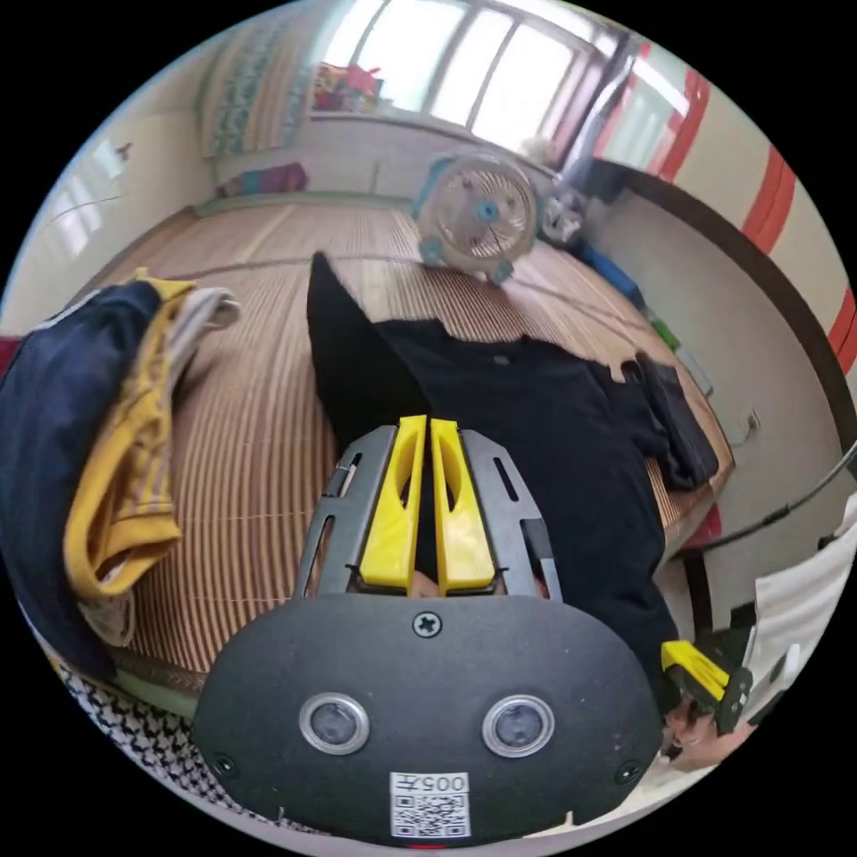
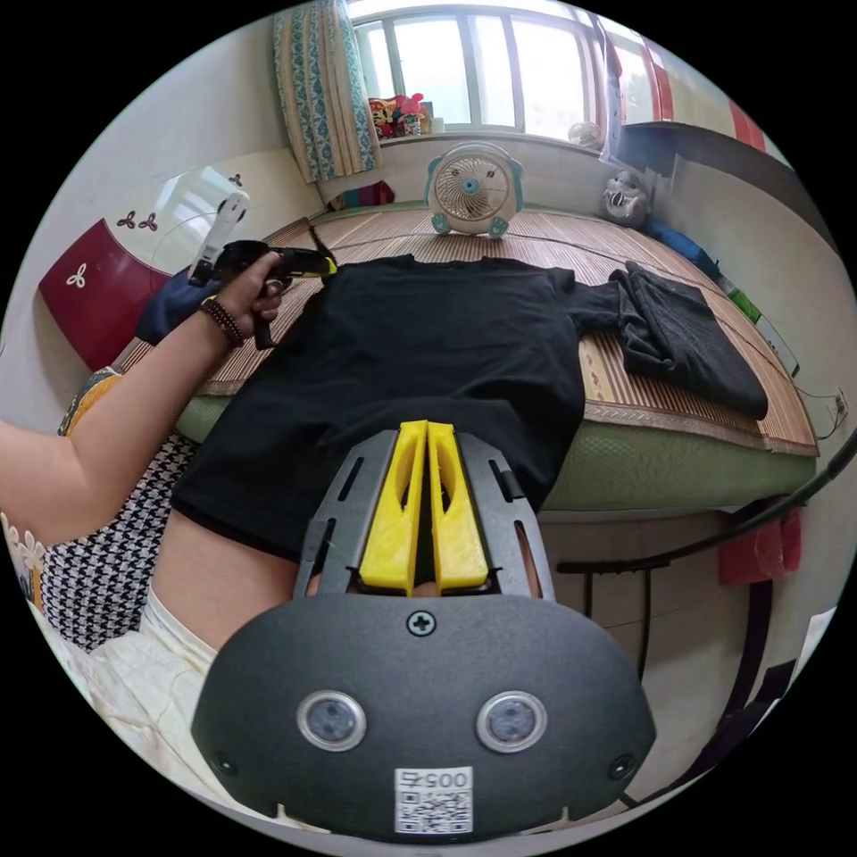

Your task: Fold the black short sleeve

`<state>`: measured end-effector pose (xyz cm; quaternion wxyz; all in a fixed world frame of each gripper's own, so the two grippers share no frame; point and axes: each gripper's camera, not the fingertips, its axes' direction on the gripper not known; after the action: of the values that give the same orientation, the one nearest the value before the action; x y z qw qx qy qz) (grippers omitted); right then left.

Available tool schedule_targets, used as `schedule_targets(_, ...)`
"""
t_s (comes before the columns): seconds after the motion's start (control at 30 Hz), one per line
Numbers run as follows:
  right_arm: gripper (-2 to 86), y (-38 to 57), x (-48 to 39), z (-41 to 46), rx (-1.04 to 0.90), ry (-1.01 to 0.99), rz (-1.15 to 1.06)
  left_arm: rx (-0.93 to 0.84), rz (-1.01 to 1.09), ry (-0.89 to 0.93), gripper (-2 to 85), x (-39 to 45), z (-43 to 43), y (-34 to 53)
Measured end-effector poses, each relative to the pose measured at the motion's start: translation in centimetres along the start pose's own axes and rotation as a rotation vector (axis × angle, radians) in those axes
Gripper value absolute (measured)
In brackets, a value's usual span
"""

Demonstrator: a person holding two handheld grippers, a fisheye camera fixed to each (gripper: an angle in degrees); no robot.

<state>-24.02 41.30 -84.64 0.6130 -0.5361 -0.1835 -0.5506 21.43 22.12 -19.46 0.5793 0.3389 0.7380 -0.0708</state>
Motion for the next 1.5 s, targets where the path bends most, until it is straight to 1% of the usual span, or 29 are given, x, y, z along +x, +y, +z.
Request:
schedule_targets(0.1, -0.9, -0.1, 0.4, 0.5, 0.000, -0.009, 0.004, -0.172, 0.036, 0.028, 1.8, 1.2, 4.8, 0.4)
schedule_targets(0.13, -0.9, -0.1, 0.6, 0.7, 0.000, -0.011, 0.005, -0.187, 0.032, 0.026, 1.9, 1.3, 5.5, 0.6)
schedule_targets(0.2, -0.9, -0.1, 0.9, 0.9, 0.000, -0.012, 0.006, -0.129, 0.019, 0.056, 3.5, 1.3, 5.5, 1.3)
schedule_targets(0.27, -0.9, -0.2, 1.1, 1.2, 0.001, -0.014, 0.007, -0.122, 0.008, 0.081, 6.0, 1.5, 5.1, 1.5)
schedule_targets(0.43, -0.9, -0.6, 1.6, 2.4, 0.000, -0.007, 0.004, -0.050, 0.013, 0.072, 6.6, 2.9, 2.7, 2.4)
schedule_targets(0.57, -0.9, -0.8, 1.9, 3.1, -0.001, 0.004, -0.001, 0.106, -0.004, 0.051, 6.6, 6.3, 0.8, 3.0)
schedule_targets(0.67, -0.9, -1.2, 2.3, 3.8, -0.007, 0.009, -0.003, 0.167, 0.007, 0.028, 7.0, 9.6, 2.2, 2.9)
schedule_targets(0.77, -0.7, -1.5, 2.9, 4.4, -0.015, 0.001, 0.000, 0.132, 0.003, 0.045, 7.4, 11.8, 5.0, 3.0)
schedule_targets(0.87, 0.3, -2.5, 4.2, 4.8, -0.062, -0.052, -0.003, 0.095, 0.022, 0.020, 7.6, 12.7, 7.6, 4.1)
schedule_targets(0.93, 2.4, -3.8, 6.0, 4.6, -0.083, -0.131, -0.019, 0.041, -0.009, 0.030, 7.4, 12.5, 8.3, 4.2)
schedule_targets(0.97, 2.8, -4.3, 6.7, 4.4, -0.067, -0.135, -0.009, 0.048, 0.000, 0.051, 7.5, 12.4, 8.3, 4.2)
schedule_targets(1.03, 3.9, -6.6, 9.8, 3.8, 0.029, -0.074, 0.028, 0.095, 0.006, 0.048, 7.6, 12.2, 8.1, 4.4)
schedule_targets(1.13, 5.0, -10.9, 14.5, 4.8, 0.099, 0.063, 0.094, 0.096, -0.017, 0.048, 7.6, 12.0, 8.4, 4.1)
schedule_targets(1.17, 5.2, -11.9, 15.5, 5.3, 0.103, 0.081, 0.108, 0.099, -0.029, 0.059, 7.6, 11.8, 8.6, 4.1)
schedule_targets(1.27, 5.8, -16.1, 20.1, 9.3, 0.059, 0.142, 0.160, 0.103, -0.042, 0.087, 7.6, 11.7, 9.0, 3.9)
schedule_targets(1.33, 6.3, -19.1, 23.3, 13.2, -0.019, 0.164, 0.183, 0.096, -0.037, 0.091, 7.6, 11.8, 9.3, 3.9)
schedule_targets(1.4, 6.5, -21.0, 25.1, 15.8, -0.055, 0.179, 0.192, 0.093, -0.034, 0.099, 7.7, 11.9, 9.6, 3.8)
schedule_targets(1.47, 6.9, -22.6, 27.0, 18.3, -0.103, 0.175, 0.237, 0.095, -0.033, 0.107, 7.7, 11.9, 9.8, 3.7)
schedule_targets(1.5, 7.1, -23.3, 28.5, 19.9, -0.133, 0.148, 0.299, 0.093, -0.033, 0.111, 7.7, 11.9, 10.0, 3.6)
